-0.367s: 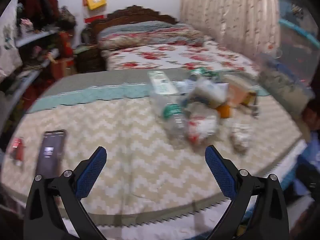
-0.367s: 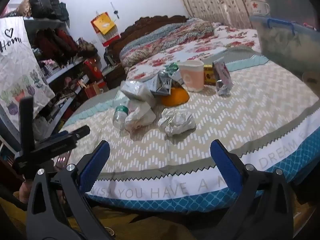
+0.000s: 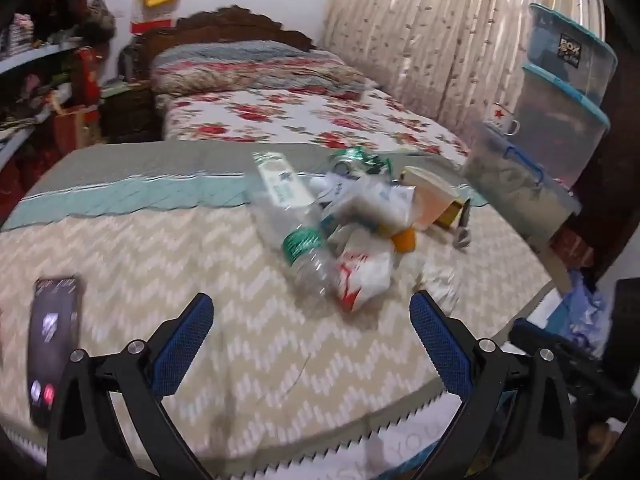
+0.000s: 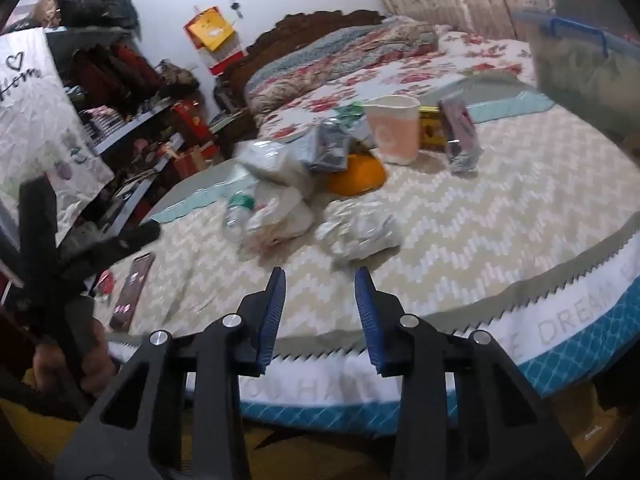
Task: Collect trash
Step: 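Grasp the crumpled foil with the right tool while the left grasps the white plastic bag, then carry foil and plastic bag to the beige bin and open both tools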
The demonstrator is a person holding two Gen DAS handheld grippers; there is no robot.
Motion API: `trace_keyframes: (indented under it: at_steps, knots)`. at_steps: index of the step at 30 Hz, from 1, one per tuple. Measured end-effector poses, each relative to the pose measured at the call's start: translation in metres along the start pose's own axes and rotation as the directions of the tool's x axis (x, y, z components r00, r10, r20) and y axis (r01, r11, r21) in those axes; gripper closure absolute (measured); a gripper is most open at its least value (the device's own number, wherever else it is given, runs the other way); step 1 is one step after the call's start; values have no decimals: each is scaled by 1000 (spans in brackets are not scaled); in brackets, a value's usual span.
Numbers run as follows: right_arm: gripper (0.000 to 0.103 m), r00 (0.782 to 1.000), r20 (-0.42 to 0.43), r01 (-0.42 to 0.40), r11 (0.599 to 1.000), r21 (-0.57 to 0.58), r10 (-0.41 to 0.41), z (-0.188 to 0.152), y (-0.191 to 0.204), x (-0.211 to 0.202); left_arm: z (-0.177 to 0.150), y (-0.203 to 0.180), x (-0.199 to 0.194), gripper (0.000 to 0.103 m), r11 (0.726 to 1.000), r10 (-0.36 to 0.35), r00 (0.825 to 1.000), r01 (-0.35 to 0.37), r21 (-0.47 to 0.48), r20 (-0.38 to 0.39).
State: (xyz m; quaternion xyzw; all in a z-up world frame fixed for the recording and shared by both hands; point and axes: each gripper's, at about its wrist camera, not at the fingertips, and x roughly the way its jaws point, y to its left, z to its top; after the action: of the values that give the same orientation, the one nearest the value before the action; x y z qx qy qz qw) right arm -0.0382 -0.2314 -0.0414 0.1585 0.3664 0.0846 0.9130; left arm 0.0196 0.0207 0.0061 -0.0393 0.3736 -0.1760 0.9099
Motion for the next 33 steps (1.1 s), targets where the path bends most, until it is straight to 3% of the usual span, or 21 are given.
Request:
trace_keyframes:
  at_steps: [1,3,5,8,11,13,14,15,17,18,19,20,21,27,30,33]
  knots:
    - [64,1000,3,3,1000,21,-4,3,-11,0,11,2,10,19,1000,-11,1000,11,-6,-22]
    - [62,1000,-15,6,999,40,-5,9,-20,8,22,4,30,44,999,-19,997,17,-38,-77]
    - [54,999,-25,24,998,52,-23,10,-28,19,26,-3,42,50,996,-81,991,75,-58,-106]
    - [34,999,-40,25,999,46,-24,15,-35,34,25,-42,51,50,992,-60,995,69,104,-85]
    - [30,998,-31,47,999,-3,-47,21,-34,47,21,-73,71,47,974,-31,995,52,219,-100]
    - [27,998,-35,55,998,-29,-56,27,-33,62,16,-82,84,30,965,12,995,14,263,-98]
    - [25,998,-39,48,998,-31,-50,28,-34,68,15,-86,91,27,960,52,995,-27,278,-85]
    - [25,998,-47,32,999,-27,-33,31,-34,77,14,-87,98,28,956,92,993,-66,287,-76]
    - [27,998,-62,24,999,-27,-26,32,-37,89,14,-86,113,37,958,82,991,-48,283,-108]
    - [32,996,-88,13,999,-29,-15,31,-39,98,13,-82,118,46,961,74,989,-36,275,-130]
    - [50,993,-120,-10,1000,-27,7,29,-39,103,11,-78,125,57,962,77,985,-31,273,-157]
    - [54,993,-116,-20,1000,-19,18,28,-41,101,8,-77,125,72,959,91,984,-45,282,-156]
    - [55,996,-90,-21,1000,-9,20,26,-43,93,6,-77,122,75,951,97,986,-52,304,-136]
    - [55,993,81,82,997,-17,-80,12,-53,27,-7,-68,70,76,965,-74,990,100,241,-117]
    - [55,990,82,115,993,4,-115,1,-63,16,-23,-62,46,76,962,-163,978,187,201,-131]
    - [55,987,4,160,987,-12,-160,-7,-77,31,-33,-73,44,76,946,-193,968,227,231,-162]
